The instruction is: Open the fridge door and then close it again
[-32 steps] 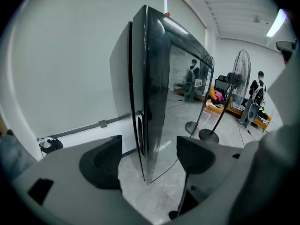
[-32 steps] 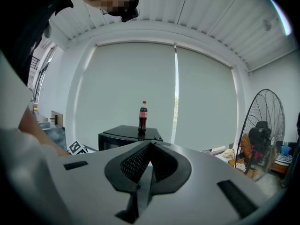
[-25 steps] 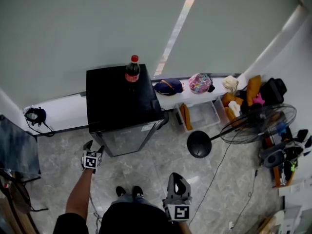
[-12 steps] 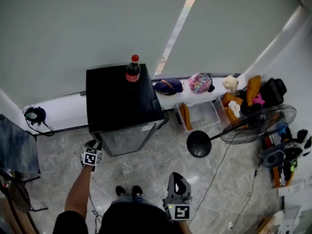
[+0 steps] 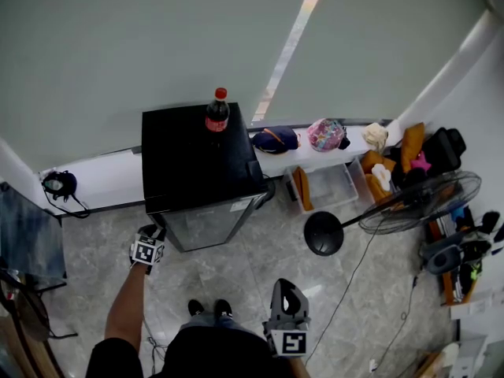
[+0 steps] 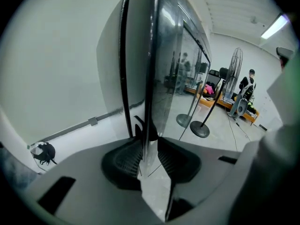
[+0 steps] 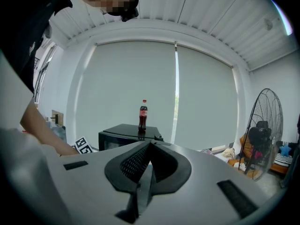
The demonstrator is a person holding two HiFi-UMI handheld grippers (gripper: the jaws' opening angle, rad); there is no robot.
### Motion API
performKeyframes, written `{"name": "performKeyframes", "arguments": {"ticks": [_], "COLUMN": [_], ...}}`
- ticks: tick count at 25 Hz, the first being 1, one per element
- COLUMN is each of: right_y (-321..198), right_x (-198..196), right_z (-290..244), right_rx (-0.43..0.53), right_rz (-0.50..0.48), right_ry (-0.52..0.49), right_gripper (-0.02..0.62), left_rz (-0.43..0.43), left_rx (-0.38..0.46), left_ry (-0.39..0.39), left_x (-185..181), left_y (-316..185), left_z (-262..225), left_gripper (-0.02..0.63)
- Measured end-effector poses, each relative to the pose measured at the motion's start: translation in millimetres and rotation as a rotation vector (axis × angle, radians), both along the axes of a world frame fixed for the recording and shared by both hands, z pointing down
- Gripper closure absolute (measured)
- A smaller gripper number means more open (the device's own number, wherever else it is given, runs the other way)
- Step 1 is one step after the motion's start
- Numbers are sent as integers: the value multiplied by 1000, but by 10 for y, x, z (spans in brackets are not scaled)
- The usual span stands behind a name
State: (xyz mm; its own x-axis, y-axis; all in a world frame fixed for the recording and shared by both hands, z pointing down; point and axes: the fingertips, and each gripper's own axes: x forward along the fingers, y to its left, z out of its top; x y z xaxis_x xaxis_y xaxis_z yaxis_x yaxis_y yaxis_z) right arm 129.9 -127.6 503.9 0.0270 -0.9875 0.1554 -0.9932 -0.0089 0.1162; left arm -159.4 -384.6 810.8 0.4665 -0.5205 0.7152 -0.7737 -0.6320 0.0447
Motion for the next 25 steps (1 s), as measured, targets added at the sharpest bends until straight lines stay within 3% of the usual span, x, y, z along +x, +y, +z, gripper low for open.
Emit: {"name": "performKeyframes", "arguments": {"ticks": [14,18,25], "right_y": [31,39,38], "right_x": [119,138,81], "right_z": [-33,6,-39], "right_rx": [19,10,23], "right_rz": [1,-6,-56], "right_ry": [-30,-35,-35], "right_gripper": [589,589,589], "left_rz": [-18,35,-10], "left_rx": [-3,7,11], "left_ry": [-70,-52,-37], "left_x": [-65,18,80], "left_y": [15,222,514], "left_z": [8,-34,-30], "left_gripper": [515,525,522]}}
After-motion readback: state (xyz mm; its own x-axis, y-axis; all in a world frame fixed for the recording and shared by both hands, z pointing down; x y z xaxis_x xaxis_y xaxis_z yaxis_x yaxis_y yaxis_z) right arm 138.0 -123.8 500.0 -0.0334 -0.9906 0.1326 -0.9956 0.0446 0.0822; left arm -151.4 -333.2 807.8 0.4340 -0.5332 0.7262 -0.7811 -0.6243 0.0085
